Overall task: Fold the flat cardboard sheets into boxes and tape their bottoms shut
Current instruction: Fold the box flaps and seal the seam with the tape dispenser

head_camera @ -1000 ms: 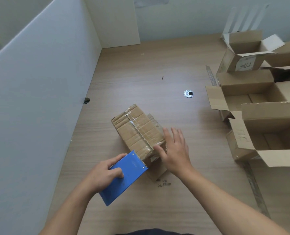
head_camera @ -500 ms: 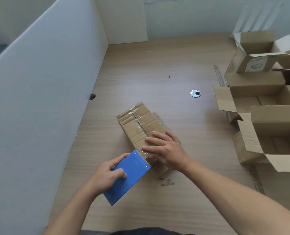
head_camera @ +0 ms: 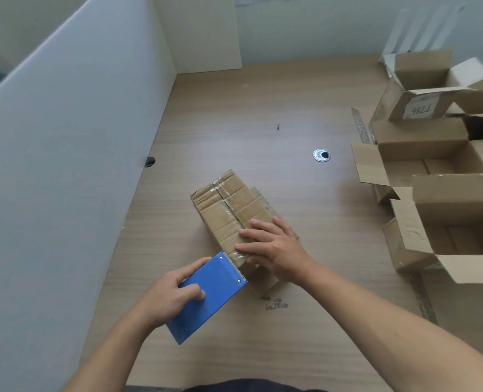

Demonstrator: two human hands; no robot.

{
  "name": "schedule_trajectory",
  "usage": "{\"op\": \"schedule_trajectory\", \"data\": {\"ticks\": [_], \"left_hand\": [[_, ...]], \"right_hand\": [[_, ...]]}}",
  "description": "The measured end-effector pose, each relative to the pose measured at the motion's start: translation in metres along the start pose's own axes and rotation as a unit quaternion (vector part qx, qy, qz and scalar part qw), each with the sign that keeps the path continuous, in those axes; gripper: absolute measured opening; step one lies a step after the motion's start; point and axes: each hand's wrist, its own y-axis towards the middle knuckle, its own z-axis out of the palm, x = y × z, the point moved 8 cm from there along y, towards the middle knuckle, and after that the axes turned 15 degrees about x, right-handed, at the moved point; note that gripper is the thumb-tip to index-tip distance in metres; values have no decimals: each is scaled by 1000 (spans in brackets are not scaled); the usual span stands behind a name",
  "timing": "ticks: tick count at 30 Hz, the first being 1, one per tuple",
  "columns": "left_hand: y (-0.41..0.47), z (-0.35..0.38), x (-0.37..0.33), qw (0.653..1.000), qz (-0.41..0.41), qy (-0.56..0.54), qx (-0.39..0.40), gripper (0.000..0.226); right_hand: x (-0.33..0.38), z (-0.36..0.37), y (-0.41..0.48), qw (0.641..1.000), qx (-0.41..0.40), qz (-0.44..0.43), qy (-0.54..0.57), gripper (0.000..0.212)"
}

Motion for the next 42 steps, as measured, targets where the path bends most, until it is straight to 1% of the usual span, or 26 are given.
{"op": "schedule_trajectory", "data": {"ticks": [2, 4, 7, 10, 13, 18, 21, 24, 28, 32, 35, 37, 42], "left_hand": [[-1, -1, 3, 1000, 5, 1, -14, 61], [-2, -3, 10, 1000, 8, 0, -24, 62], [-5, -4, 15, 1000, 16, 9, -16, 64], [-5, -7, 15, 1000, 17, 13, 1, 63], [-6, -14, 21, 1000, 10, 9, 17, 67], [3, -12, 24, 1000, 14, 18, 9, 66], [13, -11, 16, 998, 28, 47, -19, 64], [16, -14, 7, 993, 32, 104, -48, 64], [11, -15, 1, 980, 7, 178, -86, 66], [9, -11, 4, 972, -25, 197, -127, 73], [5, 0, 9, 969, -39, 186, -159, 74], [5, 6, 13, 975, -39, 144, -167, 73], [11, 8, 17, 989, -25, 41, -142, 73]], "right_hand": [[5, 1, 0, 999, -17, -11, -28, 31], [6, 3, 1, 1000, -14, -5, -18, 31], [2, 4, 2, 1000, 3, 12, 14, 32], [0, 4, 2, 1000, 12, 18, 16, 33], [0, 4, 2, 1000, 13, 19, 15, 33], [1, 6, 2, 999, 15, 21, 32, 34], [1, 8, 1, 999, 23, 29, 39, 35], [0, 7, 3, 997, 21, 51, 44, 37], [4, 9, 6, 996, 16, 77, 50, 42], [5, 8, 7, 993, 7, 103, 59, 44], [10, 7, 10, 992, 8, 119, 46, 43], [12, 8, 12, 990, 29, 130, 38, 46], [15, 9, 15, 987, 64, 144, 3, 53]]}}
